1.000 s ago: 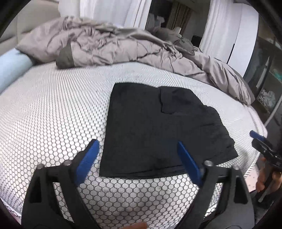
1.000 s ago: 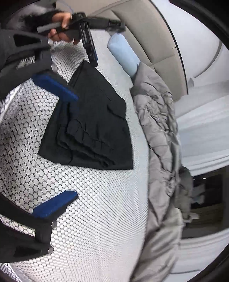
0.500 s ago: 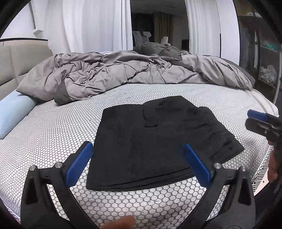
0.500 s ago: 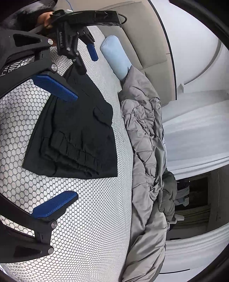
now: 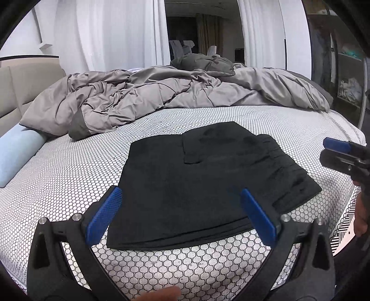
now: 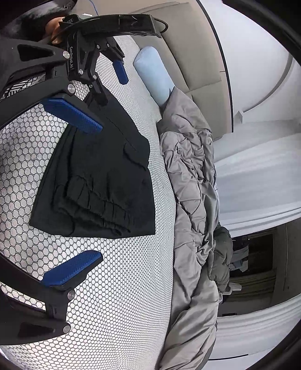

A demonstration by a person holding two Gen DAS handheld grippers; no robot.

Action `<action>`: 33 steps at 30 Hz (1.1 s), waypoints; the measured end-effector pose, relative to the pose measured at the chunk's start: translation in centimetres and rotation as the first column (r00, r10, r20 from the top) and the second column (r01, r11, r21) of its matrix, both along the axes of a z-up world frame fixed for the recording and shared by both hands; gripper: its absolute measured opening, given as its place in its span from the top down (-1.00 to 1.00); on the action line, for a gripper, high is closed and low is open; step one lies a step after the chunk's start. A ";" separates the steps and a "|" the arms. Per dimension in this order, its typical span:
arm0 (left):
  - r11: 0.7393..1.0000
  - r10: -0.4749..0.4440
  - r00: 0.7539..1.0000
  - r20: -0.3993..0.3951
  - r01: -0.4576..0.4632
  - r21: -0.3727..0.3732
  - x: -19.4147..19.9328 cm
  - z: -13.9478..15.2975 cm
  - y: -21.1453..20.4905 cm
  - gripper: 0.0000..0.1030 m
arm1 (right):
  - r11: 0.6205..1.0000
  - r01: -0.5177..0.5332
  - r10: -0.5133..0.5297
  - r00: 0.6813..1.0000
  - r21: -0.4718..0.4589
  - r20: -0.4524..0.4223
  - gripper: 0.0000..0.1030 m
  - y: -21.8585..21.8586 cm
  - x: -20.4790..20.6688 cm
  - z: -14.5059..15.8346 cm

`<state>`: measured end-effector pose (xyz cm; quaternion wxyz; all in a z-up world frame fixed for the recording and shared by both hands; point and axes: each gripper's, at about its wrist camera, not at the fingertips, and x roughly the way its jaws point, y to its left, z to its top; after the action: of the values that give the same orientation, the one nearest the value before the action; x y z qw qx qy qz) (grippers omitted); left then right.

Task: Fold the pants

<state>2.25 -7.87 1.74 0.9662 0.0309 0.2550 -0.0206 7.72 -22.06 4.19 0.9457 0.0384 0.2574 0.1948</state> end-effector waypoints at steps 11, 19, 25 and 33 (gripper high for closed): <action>1.000 0.008 1.000 0.003 -0.008 -0.006 0.1 0.1 0.9 -0.99 | 1.000 -0.012 0.012 1.000 -0.019 0.001 -1.00 0.4 0.0 -0.1; 1.000 0.004 1.000 0.004 -0.004 -0.007 0.2 0.1 1.2 -0.99 | 1.000 -0.013 0.013 1.000 -0.022 -0.002 -1.00 0.3 -0.1 -0.2; 1.000 0.002 1.000 0.004 -0.002 -0.006 0.3 0.1 1.3 -0.99 | 1.000 -0.015 0.015 1.000 -0.020 -0.002 -1.00 0.2 0.0 -0.2; 1.000 0.000 1.000 0.004 0.000 -0.006 0.3 0.1 1.5 -0.99 | 1.000 -0.014 0.014 1.000 -0.023 -0.003 -1.00 0.3 -0.1 -0.2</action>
<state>2.56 -6.37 1.79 0.9668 0.0284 0.2529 -0.0215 7.66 -21.74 3.96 0.9443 0.0259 0.2614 0.1985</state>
